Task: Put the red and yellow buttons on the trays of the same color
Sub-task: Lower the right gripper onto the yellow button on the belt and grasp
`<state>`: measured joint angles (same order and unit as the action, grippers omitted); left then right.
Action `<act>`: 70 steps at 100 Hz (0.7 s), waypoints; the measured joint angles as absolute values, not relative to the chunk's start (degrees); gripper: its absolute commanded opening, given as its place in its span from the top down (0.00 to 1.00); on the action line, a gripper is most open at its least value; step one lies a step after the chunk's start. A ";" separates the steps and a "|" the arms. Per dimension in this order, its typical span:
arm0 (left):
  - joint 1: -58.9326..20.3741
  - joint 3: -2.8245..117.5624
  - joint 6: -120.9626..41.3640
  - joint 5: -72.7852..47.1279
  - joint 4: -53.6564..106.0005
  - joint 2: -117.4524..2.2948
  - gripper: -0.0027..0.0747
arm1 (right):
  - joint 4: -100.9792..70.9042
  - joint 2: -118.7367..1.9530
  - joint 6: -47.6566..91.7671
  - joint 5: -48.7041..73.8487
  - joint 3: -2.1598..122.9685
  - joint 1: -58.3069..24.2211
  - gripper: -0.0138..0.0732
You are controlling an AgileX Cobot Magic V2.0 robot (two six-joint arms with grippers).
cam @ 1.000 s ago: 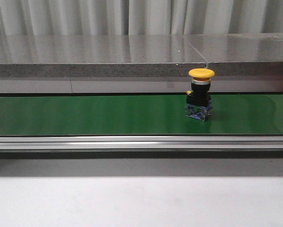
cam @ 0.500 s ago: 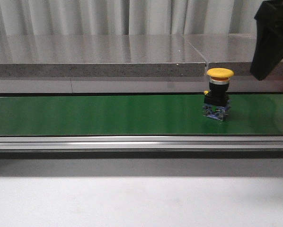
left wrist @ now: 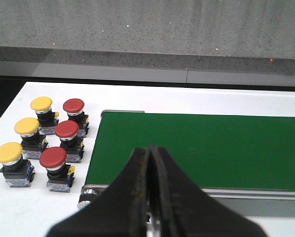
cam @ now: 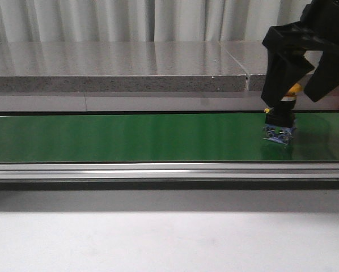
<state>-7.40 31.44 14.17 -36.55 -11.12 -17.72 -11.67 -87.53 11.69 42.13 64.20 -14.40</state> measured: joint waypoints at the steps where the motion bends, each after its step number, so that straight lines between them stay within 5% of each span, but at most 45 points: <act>1: -7.40 31.44 14.17 -36.55 -11.12 -17.72 0.99 | -11.67 -87.64 11.68 42.13 64.29 -14.40 0.28; 18: -7.40 31.44 14.17 -36.55 -11.12 -17.72 0.99 | -11.80 -88.70 11.81 41.51 64.72 -14.40 0.45; 70: -7.40 31.44 14.17 -36.55 -11.12 -17.72 0.99 | -11.63 -90.86 11.95 46.18 67.84 -14.40 0.64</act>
<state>-7.40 31.44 14.17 -36.55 -11.12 -17.72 -11.63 -90.86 11.95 46.18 67.84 -14.40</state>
